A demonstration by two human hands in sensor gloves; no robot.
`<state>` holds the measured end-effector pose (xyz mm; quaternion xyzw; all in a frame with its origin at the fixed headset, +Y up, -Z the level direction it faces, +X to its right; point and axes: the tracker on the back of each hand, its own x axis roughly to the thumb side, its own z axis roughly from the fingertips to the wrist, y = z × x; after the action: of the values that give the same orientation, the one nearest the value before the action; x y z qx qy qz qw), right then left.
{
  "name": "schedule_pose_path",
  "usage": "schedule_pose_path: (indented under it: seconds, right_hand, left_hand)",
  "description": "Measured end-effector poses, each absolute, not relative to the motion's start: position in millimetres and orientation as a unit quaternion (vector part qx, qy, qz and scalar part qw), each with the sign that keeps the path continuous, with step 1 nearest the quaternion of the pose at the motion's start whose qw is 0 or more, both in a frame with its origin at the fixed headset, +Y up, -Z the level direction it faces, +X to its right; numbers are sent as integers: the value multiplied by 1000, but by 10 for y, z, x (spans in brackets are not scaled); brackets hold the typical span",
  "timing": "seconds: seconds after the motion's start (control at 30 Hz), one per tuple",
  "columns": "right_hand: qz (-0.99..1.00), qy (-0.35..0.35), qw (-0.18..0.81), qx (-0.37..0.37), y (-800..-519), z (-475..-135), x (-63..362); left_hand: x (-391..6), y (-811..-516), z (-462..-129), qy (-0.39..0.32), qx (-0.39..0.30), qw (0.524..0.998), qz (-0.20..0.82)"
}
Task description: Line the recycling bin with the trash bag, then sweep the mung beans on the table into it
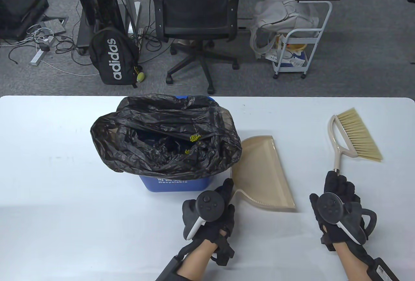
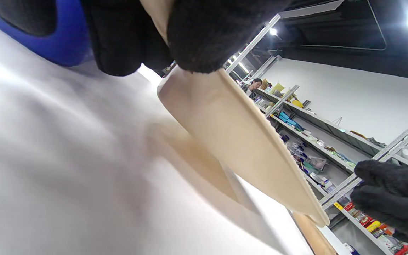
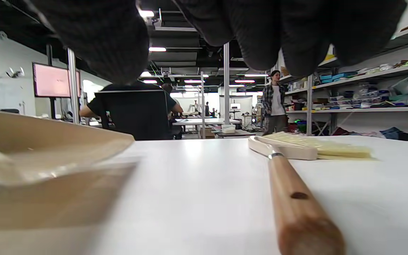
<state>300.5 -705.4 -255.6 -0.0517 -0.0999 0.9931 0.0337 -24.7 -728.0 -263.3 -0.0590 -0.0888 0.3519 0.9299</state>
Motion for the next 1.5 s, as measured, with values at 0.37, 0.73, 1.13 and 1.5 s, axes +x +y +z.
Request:
schedule_pose_path:
  seconds: [0.37, 0.73, 1.13, 1.5]
  right_hand:
    - [989, -119, 78, -40, -6941, -2493, 3095]
    - [987, -128, 99, -27, -6889, -2453, 3085]
    - [986, -126, 108, -18, -6900, -2443, 3077]
    - [988, -119, 102, -9, -6925, -2450, 3031]
  left_hand:
    - [119, -7249, -2852, -67, -60, 941, 325]
    - [494, -7277, -3078, -50, -61, 950, 301]
    - [687, -7429, -3218, -46, -63, 963, 259]
    - [706, -7460, -3222, -72, -60, 967, 236]
